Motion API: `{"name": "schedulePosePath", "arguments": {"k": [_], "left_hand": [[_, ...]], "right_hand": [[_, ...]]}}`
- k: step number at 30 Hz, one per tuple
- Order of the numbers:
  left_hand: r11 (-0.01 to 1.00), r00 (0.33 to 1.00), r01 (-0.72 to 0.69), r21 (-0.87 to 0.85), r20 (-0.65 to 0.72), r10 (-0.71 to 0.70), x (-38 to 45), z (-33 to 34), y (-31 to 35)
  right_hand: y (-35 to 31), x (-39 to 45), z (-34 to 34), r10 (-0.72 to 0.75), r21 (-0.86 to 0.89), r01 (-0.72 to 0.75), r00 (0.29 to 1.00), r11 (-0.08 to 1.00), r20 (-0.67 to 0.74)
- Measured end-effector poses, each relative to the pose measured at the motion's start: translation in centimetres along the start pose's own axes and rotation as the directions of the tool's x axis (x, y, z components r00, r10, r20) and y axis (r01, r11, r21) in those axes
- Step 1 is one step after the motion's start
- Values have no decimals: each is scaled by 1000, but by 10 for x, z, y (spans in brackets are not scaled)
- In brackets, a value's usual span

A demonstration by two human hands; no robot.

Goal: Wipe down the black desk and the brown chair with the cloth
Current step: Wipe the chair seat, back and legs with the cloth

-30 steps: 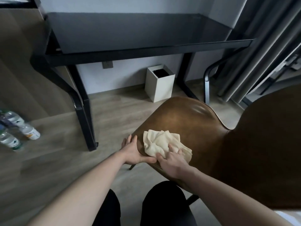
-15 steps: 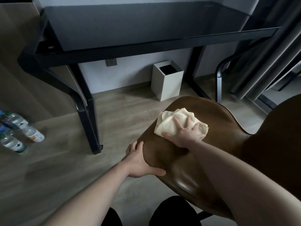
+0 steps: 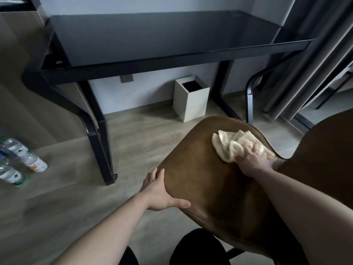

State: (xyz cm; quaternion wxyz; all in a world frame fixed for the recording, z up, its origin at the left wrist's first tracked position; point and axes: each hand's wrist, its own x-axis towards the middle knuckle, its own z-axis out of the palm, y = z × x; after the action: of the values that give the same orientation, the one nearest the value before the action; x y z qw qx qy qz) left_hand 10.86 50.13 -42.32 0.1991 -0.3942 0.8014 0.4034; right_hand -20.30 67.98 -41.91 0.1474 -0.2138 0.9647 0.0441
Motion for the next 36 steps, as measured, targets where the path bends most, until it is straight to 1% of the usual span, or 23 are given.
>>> {"name": "schedulePosePath", "arguments": {"k": [3,5,7,8,11,12,15,18,22,26,29,32,34,36], "left_hand": [[1000,1000,-7,2,-9,7,-2,1,2],[1000,1000,-10,-6,-16,10,-3,1,3],[1000,1000,-19,-11,-20,19,-2,0,3],[1000,1000,-23,-14,-20,22,-2,1,3],[1000,999,-28,-13,-20,28,1,3,3],[1000,1000,-25,-8,-17,25,2,3,3],[1000,1000,-17,15,-13,17,8,0,3],[999,1000,-1,37,-1,1,12,-2,5],[997,1000,13,80,2,-13,12,-3,4],[992,1000,15,128,-13,-14,3,-2,8],[987,999,8,161,-37,-2,-8,-3,14],[969,999,14,248,-44,-3,-13,-8,25],[953,999,45,300,-31,-37,-16,-7,31],[947,997,72,312,-28,-67,-17,-2,34]], "right_hand": [[25,5,-6,57,-72,-53,997,996,51],[21,3,-10,64,-58,-58,992,997,106],[13,-1,-10,51,-48,-46,992,998,116],[10,-1,-9,49,-37,-45,992,998,117],[-3,1,-13,55,86,-71,983,994,174],[-12,2,-14,40,85,-56,983,995,177],[-48,4,-8,-46,60,39,992,997,114],[-75,2,4,-90,20,89,993,996,78],[-63,-6,8,-176,36,174,984,984,43],[-47,-39,18,-223,32,221,971,975,88],[-48,-82,31,-219,3,220,966,975,139],[-51,-120,40,-215,-21,223,956,975,199],[-52,-140,46,-220,20,222,948,975,230],[-50,-152,50,-237,81,224,944,971,231]]}}
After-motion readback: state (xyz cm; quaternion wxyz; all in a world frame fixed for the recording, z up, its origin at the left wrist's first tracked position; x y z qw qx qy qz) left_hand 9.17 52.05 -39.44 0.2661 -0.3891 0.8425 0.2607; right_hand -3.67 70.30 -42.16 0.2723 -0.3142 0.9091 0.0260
